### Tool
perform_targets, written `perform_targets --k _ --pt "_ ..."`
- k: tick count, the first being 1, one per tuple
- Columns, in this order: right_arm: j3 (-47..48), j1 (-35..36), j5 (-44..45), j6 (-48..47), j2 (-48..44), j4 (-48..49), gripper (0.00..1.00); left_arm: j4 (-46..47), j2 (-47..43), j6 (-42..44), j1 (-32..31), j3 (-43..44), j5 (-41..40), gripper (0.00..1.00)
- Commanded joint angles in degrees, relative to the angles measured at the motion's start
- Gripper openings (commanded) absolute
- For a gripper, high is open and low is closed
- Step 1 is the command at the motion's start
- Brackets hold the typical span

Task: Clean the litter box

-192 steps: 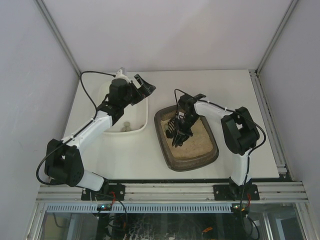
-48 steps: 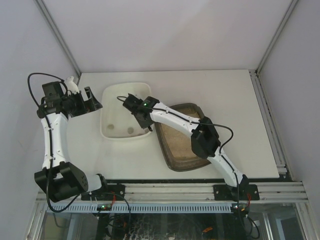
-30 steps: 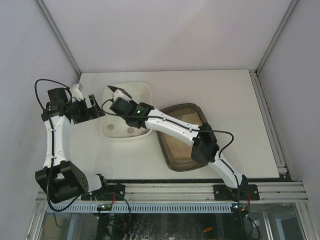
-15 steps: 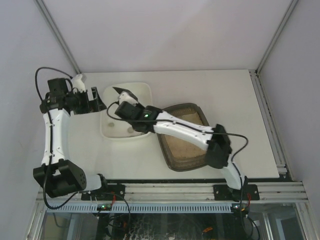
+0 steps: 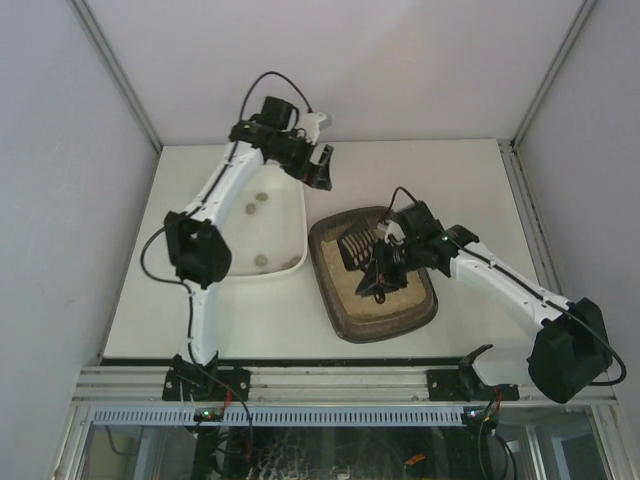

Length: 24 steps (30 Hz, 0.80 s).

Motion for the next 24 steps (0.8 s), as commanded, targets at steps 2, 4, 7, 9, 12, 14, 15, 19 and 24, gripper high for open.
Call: perform_targets --k 2,4,7,9,12,14,15,19,24 --pt "-5.0 -5.2 -19.1 11.5 -6.7 -0.1 0.00 3.8 10.5 -3.1 -7.4 12.4 6.9 1.00" --pt "-7.8 -7.6 -23.5 14.6 -7.0 0.0 0.00 8.5 11.8 -4.1 -10.2 10.2 7.1 1.00" --pt "-10.5 -9.8 -26.7 17.3 -7.0 -0.7 0.00 15.4 13.3 -6.7 -12.9 6.3 4.4 1.00" --pt "-10.8 -10.5 -26.3 17.8 -6.6 -1.9 0.00 20.7 14.1 -10.1 -13.7 3.6 4.6 1.00" --pt "-10.8 -11.2 -27.5 19.2 -4.8 -3.1 0.00 25.3 15.7 -16.0 -13.8 0.6 5.3 1.00" --pt "-10.8 -11.6 -28.3 19.7 -3.2 -2.8 0.00 27.4 16.1 -18.7 -13.8 -0.9 5.9 1.00" --pt "-10.8 -11.9 -28.2 19.8 -2.5 -2.8 0.00 28.2 16.2 -19.5 -13.8 -1.7 6.3 1.00" --pt "-10.8 -13.7 -27.0 19.8 1.4 -1.9 0.00 29.4 15.5 -20.1 -13.8 -4.6 7.2 1.00" --pt "-10.1 -15.6 -25.6 20.8 7.2 1.7 0.00 31.1 13.1 -18.7 -13.8 -8.7 7.3 1.00"
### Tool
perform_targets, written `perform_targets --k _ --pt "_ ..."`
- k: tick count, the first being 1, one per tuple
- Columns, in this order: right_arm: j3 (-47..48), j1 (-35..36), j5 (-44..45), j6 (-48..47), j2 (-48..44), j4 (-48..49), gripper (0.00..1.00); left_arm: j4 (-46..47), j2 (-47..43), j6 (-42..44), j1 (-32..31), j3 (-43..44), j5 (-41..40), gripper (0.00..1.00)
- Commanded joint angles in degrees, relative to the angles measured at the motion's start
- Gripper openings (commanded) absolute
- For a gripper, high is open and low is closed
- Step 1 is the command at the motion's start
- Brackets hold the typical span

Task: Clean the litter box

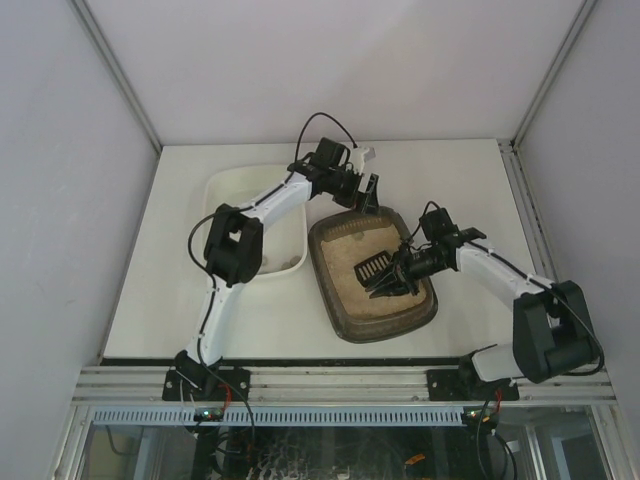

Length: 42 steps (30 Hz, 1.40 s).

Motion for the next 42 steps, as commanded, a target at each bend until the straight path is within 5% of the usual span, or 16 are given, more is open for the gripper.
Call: perform_targets --k 1,17,33,42 --pt "1.3 -1.6 0.8 2.0 4.1 5.1 0.00 5.0 -3.4 -0.7 -0.1 -4.1 2.0 1.00" --pt "1.6 -0.7 -0.3 10.7 17.0 21.2 0.00 5.7 -4.4 -2.6 0.2 -7.3 6.5 1.00" --pt "8.1 0.7 12.0 15.6 6.3 6.5 0.00 8.2 -8.1 -4.1 1.3 -12.1 9.2 1.00" --pt "8.7 4.0 13.8 21.2 7.8 9.6 0.00 12.1 -12.6 -8.5 1.4 -20.6 6.4 1.00"
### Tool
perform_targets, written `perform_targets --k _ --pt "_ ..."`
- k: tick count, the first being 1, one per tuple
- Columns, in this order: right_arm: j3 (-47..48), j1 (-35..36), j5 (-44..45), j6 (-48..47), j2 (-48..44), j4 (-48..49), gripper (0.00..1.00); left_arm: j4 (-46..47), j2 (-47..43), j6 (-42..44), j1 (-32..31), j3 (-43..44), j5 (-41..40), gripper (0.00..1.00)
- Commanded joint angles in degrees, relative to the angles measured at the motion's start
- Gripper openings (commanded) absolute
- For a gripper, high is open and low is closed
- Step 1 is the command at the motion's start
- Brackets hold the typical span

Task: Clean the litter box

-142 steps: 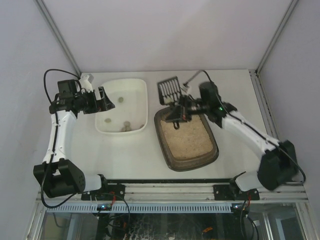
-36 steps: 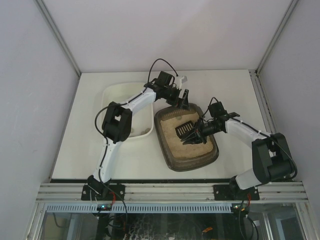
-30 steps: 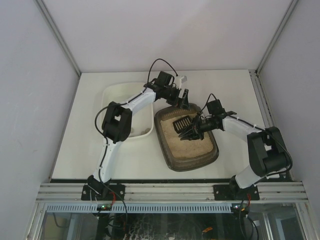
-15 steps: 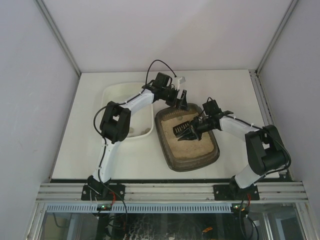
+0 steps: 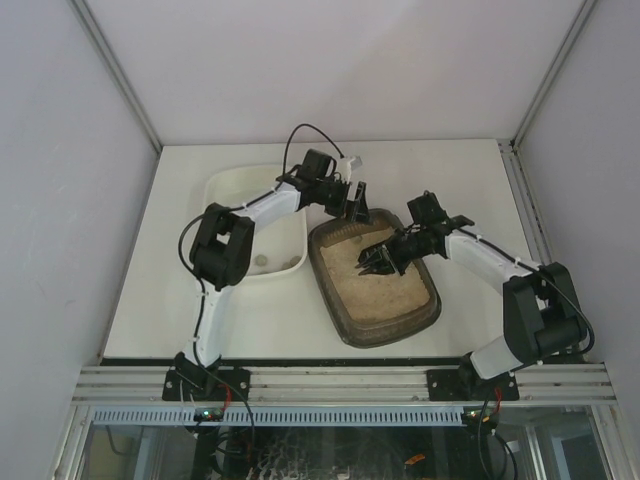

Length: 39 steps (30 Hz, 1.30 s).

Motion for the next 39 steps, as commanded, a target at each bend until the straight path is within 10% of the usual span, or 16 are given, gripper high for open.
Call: perform_targets --k 1,39 --pt "2.1 2.4 1.2 5.3 0.2 2.1 0.00 1.9 -7.7 -5.4 -0.6 -5.9 1.2 1.00" --pt "1.2 12.7 11.5 13.0 0.1 4.6 0.00 10.6 -12.2 -13.0 1.0 -16.2 -2.6 1.00"
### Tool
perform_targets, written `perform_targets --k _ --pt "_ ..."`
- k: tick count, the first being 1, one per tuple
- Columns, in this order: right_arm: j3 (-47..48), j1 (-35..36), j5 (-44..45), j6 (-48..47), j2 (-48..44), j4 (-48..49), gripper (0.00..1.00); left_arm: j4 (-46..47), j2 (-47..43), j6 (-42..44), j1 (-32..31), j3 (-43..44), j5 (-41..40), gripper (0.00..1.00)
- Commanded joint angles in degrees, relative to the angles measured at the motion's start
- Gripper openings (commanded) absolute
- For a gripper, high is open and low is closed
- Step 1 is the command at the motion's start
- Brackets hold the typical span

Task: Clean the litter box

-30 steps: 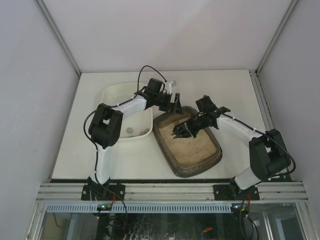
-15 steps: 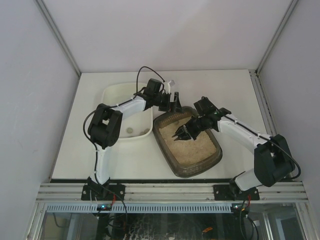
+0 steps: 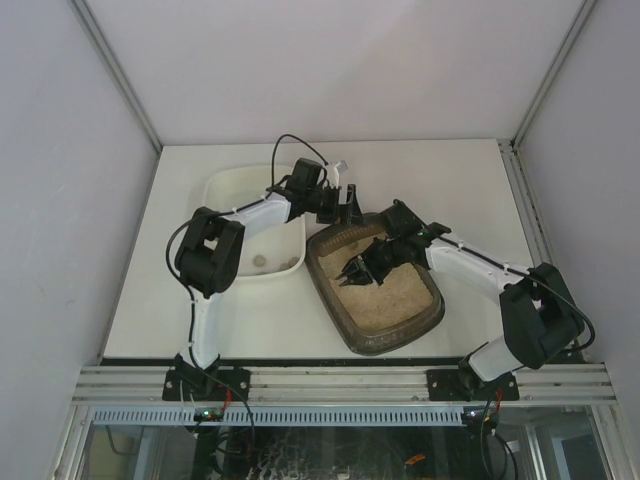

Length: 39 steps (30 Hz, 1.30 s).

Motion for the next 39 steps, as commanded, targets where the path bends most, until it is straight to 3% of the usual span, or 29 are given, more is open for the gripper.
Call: perform_targets --k 1,7,25,31,39 --pt "0.2 0.2 1.5 1.3 0.5 1.8 0.00 1.4 -4.1 -1.6 0.3 -1.7 2.0 1.00" --pt "-1.4 0.2 3.0 1.0 1.2 4.7 0.00 1.8 -4.0 -2.3 0.4 -2.2 2.0 1.00" --pt "-17.0 0.4 8.3 9.2 0.5 35.3 0.00 2.7 -3.8 -3.5 1.0 -3.4 2.4 1.00" --pt "-24.5 -0.1 11.0 10.3 1.8 52.0 0.00 2.9 -3.7 -3.7 1.3 -4.0 2.9 1.00" --pt "-27.5 0.3 10.0 9.4 5.3 69.8 0.00 2.9 -3.5 -3.6 1.6 -4.4 3.1 1.00"
